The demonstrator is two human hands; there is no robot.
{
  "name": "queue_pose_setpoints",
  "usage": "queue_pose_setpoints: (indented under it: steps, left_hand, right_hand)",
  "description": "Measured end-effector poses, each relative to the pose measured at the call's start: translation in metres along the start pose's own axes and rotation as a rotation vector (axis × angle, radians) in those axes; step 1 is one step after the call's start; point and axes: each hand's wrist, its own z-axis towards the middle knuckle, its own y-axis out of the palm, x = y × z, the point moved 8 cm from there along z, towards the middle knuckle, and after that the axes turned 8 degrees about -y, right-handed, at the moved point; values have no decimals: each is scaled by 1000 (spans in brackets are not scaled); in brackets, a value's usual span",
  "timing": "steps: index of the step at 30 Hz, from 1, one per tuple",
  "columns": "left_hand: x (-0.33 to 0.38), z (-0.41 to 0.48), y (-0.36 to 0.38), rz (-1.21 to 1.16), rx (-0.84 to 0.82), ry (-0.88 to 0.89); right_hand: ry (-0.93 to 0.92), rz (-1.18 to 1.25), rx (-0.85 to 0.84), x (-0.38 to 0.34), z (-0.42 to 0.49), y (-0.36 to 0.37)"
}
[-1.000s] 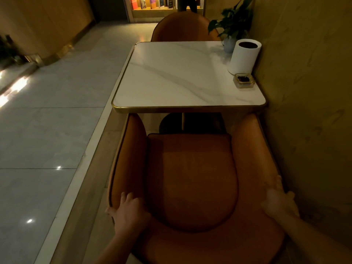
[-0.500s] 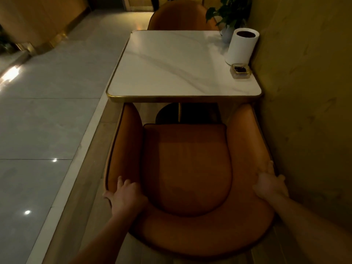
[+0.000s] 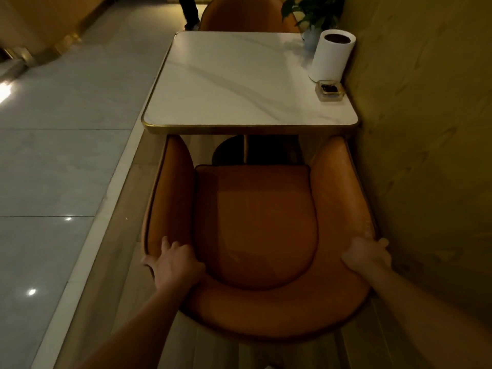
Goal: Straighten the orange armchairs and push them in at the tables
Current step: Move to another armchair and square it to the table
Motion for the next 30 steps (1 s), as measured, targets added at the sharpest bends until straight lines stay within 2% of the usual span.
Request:
queue_pose_setpoints:
  steps: [9, 16, 30]
  left_hand:
    - [2, 1, -4, -14, 24, -4]
    - [-32, 11, 4, -32, -43, -135]
    - [-20, 19, 0, -162, -20, -80]
  right_hand:
    - [-19, 18, 44, 3, 6, -3]
    - [-9, 21, 51, 3, 3, -3]
    - [-34, 1, 59, 5, 21, -10]
